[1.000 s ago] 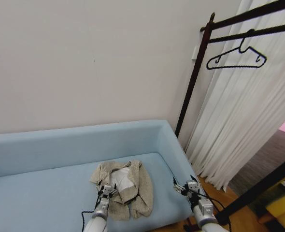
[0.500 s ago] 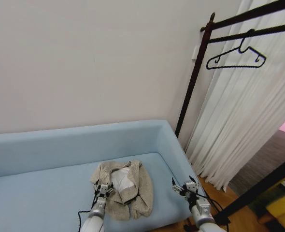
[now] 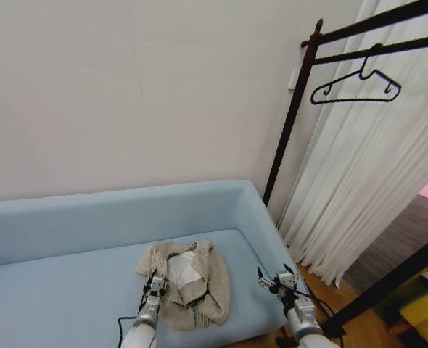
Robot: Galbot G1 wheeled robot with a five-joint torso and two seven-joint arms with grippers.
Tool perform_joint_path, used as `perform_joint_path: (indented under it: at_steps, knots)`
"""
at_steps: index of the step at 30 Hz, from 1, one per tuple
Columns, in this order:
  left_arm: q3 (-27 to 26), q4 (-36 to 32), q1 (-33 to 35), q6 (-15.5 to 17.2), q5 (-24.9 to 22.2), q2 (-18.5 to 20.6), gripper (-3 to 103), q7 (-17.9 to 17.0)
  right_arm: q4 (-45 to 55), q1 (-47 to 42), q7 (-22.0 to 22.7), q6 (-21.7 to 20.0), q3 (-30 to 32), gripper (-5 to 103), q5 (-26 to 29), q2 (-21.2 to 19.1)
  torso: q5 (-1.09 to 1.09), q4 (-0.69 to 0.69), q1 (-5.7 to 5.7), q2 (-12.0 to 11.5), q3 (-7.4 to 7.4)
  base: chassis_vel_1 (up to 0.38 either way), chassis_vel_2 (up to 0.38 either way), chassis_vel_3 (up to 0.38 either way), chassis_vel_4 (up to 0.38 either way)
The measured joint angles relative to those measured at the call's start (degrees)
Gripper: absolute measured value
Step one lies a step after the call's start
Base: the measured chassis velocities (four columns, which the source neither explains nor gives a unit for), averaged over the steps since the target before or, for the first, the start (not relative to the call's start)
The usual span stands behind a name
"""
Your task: Pick up the clothes from the sofa and hang them on the clothes hanger.
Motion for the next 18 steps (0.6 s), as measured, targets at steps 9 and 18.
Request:
perform_joint_path:
  at_steps: [9, 18]
  knots:
    - [-0.76, 0.45, 0.48, -0.38, -0.1, -0.15, 2, 0.17, 0.38, 1.21, 0.36, -0.02, -0.31, 100, 0.48, -0.44, -0.01, 0.0, 0.0, 0.0, 0.0, 0.0, 0.0, 0.0, 0.0]
    - [-3.9, -0.89, 1.2, -3.13, -2.92, -0.43, 2, -0.11, 0.76, 4.48, 3.42, -2.33, -6.23, 100, 2.44, -5.71, -0.03, 0.0, 0.0, 0.0, 0.0, 0.0, 0.0, 0.0, 0.0]
